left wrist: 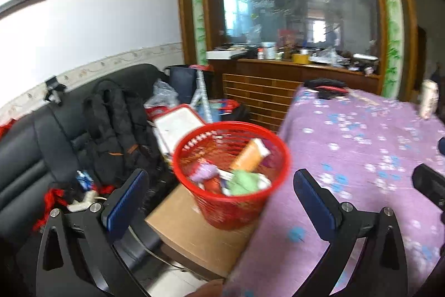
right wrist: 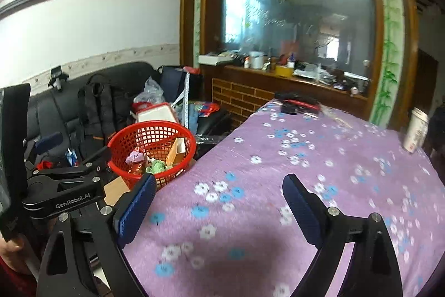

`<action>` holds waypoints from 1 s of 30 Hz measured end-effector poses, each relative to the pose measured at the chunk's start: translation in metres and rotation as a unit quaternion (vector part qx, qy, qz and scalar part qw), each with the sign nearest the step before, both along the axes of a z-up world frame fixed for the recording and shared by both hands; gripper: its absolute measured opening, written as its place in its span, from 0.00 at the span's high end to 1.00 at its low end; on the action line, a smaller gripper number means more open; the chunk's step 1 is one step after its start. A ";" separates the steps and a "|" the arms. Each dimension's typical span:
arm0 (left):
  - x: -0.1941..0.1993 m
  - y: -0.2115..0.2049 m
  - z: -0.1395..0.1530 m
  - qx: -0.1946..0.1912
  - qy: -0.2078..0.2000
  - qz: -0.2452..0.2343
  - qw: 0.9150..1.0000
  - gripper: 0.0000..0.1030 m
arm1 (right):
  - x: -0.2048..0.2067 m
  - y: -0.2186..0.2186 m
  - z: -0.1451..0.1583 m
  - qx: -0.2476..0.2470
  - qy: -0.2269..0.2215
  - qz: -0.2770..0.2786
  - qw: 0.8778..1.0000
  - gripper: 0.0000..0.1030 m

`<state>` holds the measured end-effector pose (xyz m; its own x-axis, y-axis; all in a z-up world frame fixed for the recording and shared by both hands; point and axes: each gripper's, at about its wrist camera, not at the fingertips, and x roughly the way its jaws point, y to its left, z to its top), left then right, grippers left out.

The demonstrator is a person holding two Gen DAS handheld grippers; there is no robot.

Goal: Collect trash

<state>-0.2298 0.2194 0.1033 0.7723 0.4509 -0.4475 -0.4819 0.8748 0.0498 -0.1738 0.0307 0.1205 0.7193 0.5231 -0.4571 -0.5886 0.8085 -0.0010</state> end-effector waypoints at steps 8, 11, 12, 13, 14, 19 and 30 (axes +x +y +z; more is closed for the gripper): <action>-0.036 -0.022 0.008 0.010 -0.020 0.002 1.000 0.00 | -0.040 -0.027 0.010 0.025 -0.031 -0.024 0.999 0.04; -0.040 -0.023 0.007 0.015 -0.018 0.004 1.000 0.00 | -0.045 -0.030 0.010 0.026 -0.027 -0.027 0.999 0.03; -0.040 -0.023 0.005 0.018 -0.018 0.009 1.000 0.00 | -0.047 -0.030 0.009 0.024 -0.027 -0.028 0.999 0.03; -0.040 -0.021 0.005 0.018 -0.017 0.011 1.000 0.00 | -0.048 -0.029 0.009 0.021 -0.028 -0.028 0.999 0.03; -0.039 -0.021 0.003 0.017 -0.017 0.010 1.000 0.00 | -0.049 -0.028 0.009 0.019 -0.029 -0.028 0.999 0.03; -0.038 -0.017 -0.001 0.022 -0.013 0.016 1.000 0.00 | -0.047 -0.021 0.006 0.010 -0.023 -0.021 0.999 0.03; -0.034 -0.012 -0.005 0.023 -0.004 0.024 0.999 0.00 | -0.044 -0.017 0.001 0.006 -0.014 -0.017 1.000 0.03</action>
